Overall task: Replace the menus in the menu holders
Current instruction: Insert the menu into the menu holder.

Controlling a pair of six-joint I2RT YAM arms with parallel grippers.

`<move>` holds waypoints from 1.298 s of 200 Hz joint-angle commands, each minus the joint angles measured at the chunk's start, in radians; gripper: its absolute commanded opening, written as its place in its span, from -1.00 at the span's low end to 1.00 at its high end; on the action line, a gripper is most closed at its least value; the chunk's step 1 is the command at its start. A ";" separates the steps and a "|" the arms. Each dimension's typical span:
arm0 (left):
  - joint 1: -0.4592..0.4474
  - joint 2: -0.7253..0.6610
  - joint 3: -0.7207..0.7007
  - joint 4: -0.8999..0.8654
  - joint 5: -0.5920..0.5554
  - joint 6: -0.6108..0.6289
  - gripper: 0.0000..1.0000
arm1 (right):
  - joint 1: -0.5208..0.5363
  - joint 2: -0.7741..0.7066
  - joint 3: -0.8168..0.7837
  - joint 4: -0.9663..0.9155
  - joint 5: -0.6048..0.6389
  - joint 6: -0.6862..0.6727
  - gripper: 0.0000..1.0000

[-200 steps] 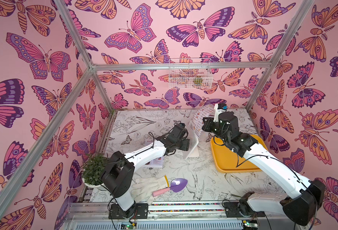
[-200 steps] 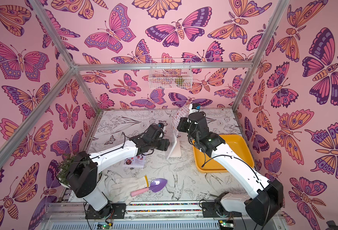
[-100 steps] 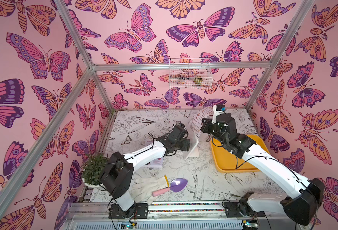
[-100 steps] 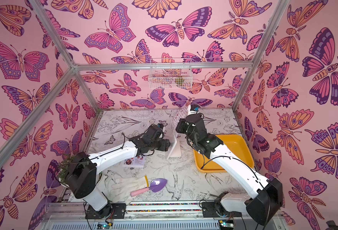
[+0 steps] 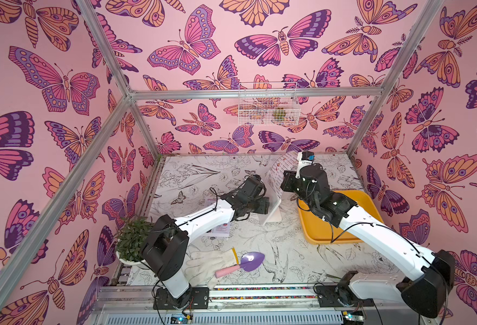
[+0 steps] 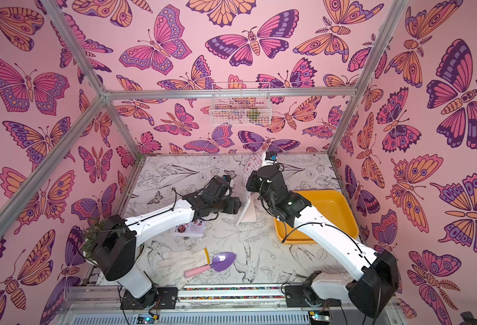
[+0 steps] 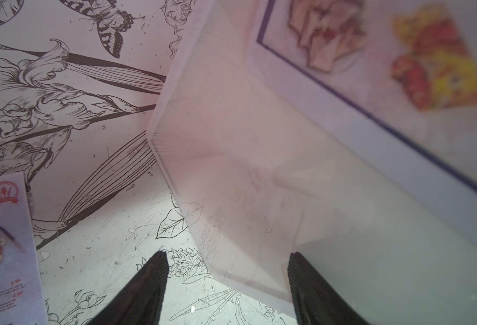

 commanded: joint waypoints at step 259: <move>-0.010 -0.074 -0.052 0.012 0.024 -0.082 0.41 | 0.098 -0.092 -0.249 0.364 0.098 -0.143 -1.00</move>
